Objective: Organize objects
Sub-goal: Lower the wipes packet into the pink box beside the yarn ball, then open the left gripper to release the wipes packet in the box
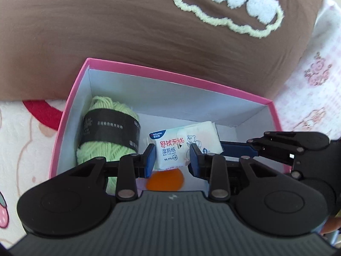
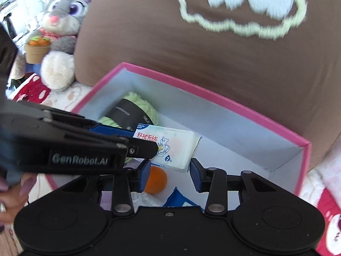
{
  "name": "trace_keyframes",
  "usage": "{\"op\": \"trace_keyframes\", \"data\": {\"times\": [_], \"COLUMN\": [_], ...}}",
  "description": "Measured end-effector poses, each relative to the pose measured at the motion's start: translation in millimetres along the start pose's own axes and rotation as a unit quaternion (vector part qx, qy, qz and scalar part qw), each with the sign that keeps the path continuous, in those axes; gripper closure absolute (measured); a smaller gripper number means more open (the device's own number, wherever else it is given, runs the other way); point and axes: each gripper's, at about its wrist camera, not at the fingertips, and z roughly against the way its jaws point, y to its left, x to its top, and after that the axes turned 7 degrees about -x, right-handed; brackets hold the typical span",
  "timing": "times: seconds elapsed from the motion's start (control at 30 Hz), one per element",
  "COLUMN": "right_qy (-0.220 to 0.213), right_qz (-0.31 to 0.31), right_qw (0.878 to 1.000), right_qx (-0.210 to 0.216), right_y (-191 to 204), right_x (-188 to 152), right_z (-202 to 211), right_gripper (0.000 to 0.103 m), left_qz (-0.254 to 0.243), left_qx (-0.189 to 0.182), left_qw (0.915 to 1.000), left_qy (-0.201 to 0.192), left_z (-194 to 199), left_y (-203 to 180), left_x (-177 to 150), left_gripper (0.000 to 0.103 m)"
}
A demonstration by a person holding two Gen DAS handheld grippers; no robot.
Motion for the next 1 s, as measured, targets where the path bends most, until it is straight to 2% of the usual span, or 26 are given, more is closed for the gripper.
{"op": "trace_keyframes", "data": {"times": [0.2, 0.5, 0.63, 0.7, 0.87, 1.0], "right_qy": [0.041, 0.056, 0.042, 0.047, 0.074, 0.069], "right_qz": [-0.005, -0.036, -0.027, -0.031, -0.091, -0.114], "right_qw": [0.999, 0.998, 0.999, 0.998, 0.993, 0.99], "right_qx": [-0.001, 0.012, -0.009, -0.003, 0.026, 0.037], "right_y": [-0.3, -11.0, -7.3, -7.9, -23.2, -32.0], "right_x": [5.2, 0.0, 0.6, 2.9, 3.3, -2.4], "right_z": [-25.7, -38.2, -41.1, -43.2, -44.1, -36.1], "right_gripper": [0.057, 0.057, 0.058, 0.058, 0.056, 0.055], "left_qz": [0.014, 0.013, 0.008, 0.012, 0.041, 0.036], "left_qx": [-0.002, -0.001, 0.005, 0.01, -0.008, -0.003], "left_qw": [0.9999, 0.9999, 0.9999, 0.9999, 0.9991, 0.9993], "left_qy": [0.002, 0.007, 0.009, 0.006, 0.006, 0.012], "left_z": [-14.3, -27.5, -34.7, -34.8, -27.6, -27.4], "left_y": [10.2, 16.4, 15.7, 16.0, 27.9, 26.2], "left_x": [-0.5, -3.2, -0.7, 1.1, 4.1, 5.1], "left_gripper": [0.072, 0.075, 0.077, 0.077, 0.077, 0.077]}}
